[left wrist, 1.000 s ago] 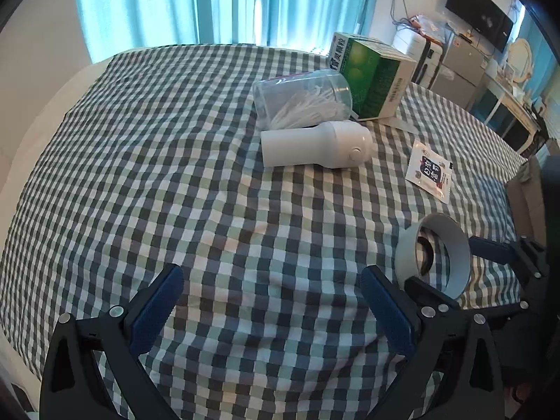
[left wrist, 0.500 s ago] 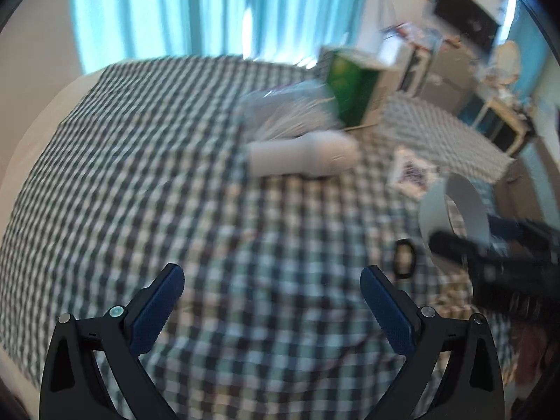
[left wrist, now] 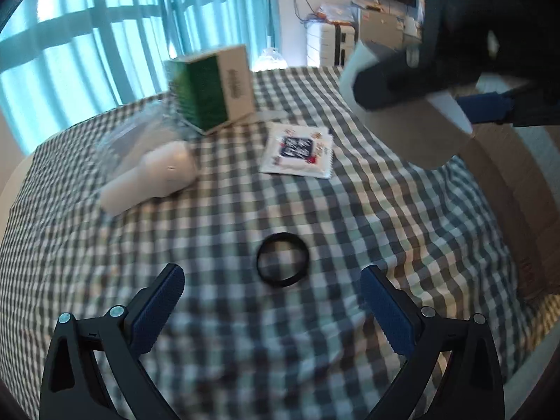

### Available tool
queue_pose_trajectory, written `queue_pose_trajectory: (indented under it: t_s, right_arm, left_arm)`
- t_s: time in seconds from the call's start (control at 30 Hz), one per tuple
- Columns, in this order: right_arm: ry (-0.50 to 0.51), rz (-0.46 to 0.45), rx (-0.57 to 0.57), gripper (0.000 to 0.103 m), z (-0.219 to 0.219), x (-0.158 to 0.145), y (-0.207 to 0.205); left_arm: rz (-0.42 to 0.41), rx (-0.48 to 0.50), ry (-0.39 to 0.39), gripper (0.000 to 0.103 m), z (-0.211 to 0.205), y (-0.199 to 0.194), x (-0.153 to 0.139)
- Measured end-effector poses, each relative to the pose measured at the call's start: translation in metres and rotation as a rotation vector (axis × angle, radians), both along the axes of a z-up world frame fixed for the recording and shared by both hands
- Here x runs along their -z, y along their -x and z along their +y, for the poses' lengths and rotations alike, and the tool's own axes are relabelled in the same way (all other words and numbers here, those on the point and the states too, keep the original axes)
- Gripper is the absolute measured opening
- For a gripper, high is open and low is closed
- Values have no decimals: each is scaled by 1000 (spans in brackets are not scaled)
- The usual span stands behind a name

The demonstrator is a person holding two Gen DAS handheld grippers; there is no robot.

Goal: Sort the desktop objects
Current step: 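Close the right tool on the rim of the grey tape roll, then carry the tape roll over the box and open the right tool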

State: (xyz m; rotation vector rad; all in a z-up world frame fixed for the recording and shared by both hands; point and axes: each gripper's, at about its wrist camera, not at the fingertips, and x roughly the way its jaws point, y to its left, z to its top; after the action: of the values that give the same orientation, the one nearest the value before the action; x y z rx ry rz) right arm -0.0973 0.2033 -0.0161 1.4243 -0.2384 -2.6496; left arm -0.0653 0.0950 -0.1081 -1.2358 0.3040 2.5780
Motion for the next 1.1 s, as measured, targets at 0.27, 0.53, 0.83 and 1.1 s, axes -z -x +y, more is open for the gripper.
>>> queue_pose_trajectory:
  t_s: [0.27, 0.53, 0.83, 1.1]
  right_arm:
    - [82, -26, 1, 82, 17, 16, 6]
    - [120, -55, -15, 82, 22, 24, 4]
    - [128, -61, -14, 82, 22, 20, -4]
    - [49, 101, -41, 82, 22, -34, -43]
  left_arm:
    - [-5, -155, -61, 8, -8, 16, 13]
    - [7, -209, -55, 3, -12, 4, 5]
    - [24, -247, -150, 3, -24, -23, -52]
    - [111, -278, -177, 3, -24, -45, -130]
